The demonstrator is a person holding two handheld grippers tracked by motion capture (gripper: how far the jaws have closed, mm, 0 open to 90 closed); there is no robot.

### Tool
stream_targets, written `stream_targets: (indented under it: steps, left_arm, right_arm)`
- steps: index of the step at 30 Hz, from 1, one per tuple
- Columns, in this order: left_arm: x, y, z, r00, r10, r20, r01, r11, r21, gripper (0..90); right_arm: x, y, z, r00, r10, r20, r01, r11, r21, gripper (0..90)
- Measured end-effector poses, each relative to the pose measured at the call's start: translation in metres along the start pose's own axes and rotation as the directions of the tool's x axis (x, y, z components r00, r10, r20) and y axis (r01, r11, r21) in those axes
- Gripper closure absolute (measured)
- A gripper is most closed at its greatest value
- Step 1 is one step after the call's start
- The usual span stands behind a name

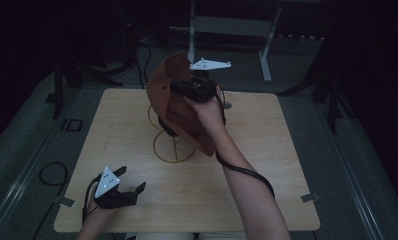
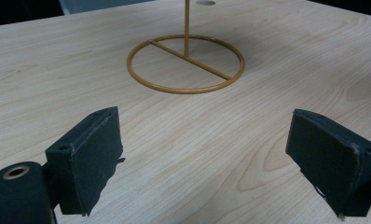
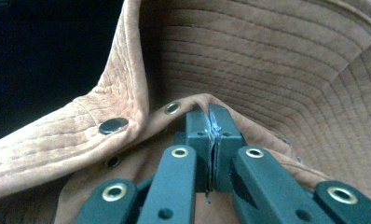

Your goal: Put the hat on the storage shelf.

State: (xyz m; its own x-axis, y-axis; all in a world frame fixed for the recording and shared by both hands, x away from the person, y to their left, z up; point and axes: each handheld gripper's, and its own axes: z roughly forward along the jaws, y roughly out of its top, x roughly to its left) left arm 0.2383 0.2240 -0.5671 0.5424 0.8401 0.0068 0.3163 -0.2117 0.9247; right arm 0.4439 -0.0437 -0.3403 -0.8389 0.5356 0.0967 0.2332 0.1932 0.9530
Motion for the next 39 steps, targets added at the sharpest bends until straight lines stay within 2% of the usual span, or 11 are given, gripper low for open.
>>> stream_targets:
  steps: [3, 4, 5, 7, 11, 13, 19, 29, 34, 36, 39]
  left_arm:
    - [0.000, 0.000, 0.000, 1.0000, -0.003, 0.003, 0.003, 1.0000, -0.002, 11.2]
    - [0.000, 0.000, 0.000, 1.0000, -0.002, 0.003, 0.002, 1.0000, -0.001, 11.2]
    - [0.000, -0.001, 0.000, 1.0000, 0.000, 0.002, 0.000, 1.0000, -0.001, 11.2]
    - [0.000, -0.001, 0.000, 1.0000, -0.002, 0.004, 0.002, 1.0000, -0.001, 11.2]
    - [0.001, -0.001, 0.000, 1.0000, -0.004, 0.001, 0.004, 1.0000, -0.001, 11.2]
    - [0.000, -0.002, 0.000, 1.0000, -0.004, 0.001, 0.004, 1.0000, -0.001, 11.2]
    - [0.000, -0.002, 0.001, 0.9999, -0.014, 0.006, 0.014, 0.9999, -0.001, 11.2]
    - [0.000, -0.003, 0.002, 0.9999, -0.014, -0.003, 0.014, 0.9999, 0.002, 11.2]
    - [0.000, -0.003, 0.002, 0.9998, -0.016, -0.006, 0.016, 0.9999, 0.001, 11.2]
    - [0.000, -0.003, 0.002, 0.9998, -0.016, -0.007, 0.016, 0.9998, 0.007, 11.2]
    - [-0.001, -0.003, 0.003, 0.9999, -0.015, -0.006, 0.015, 0.9999, 0.007, 11.2]
  right_arm:
    - [0.003, -0.003, 0.007, 0.9999, 0.002, -0.010, -0.002, 1.000, 0.017, 84.9]
    - [0.004, -0.005, 0.012, 0.9998, 0.000, -0.018, 0.001, 0.999, 0.037, 75.3]
    - [0.004, -0.005, 0.012, 0.9998, 0.000, -0.018, 0.001, 0.999, 0.037, 75.3]
    - [0.007, -0.007, 0.016, 0.9991, -0.009, -0.042, 0.011, 0.999, 0.048, 63.0]
    - [0.016, -0.009, 0.023, 0.9959, -0.077, -0.048, 0.081, 0.993, 0.090, 43.0]
    - [0.017, -0.009, 0.022, 0.9951, -0.089, -0.045, 0.092, 0.991, 0.093, 41.7]
    - [0.018, -0.008, 0.012, 0.9959, -0.083, -0.035, 0.085, 0.994, 0.067, 23.8]
    - [0.008, -0.020, -0.019, 0.9967, -0.063, -0.051, 0.064, 0.997, 0.035, 17.4]
    - [0.004, -0.029, -0.037, 0.9954, -0.083, -0.048, 0.083, 0.997, -0.002, 13.8]
    - [0.003, -0.033, -0.043, 0.9962, -0.085, -0.018, 0.085, 0.996, -0.001, 13.8]
    - [-0.001, -0.040, -0.054, 0.9952, -0.097, -0.013, 0.097, 0.995, -0.012, 12.9]
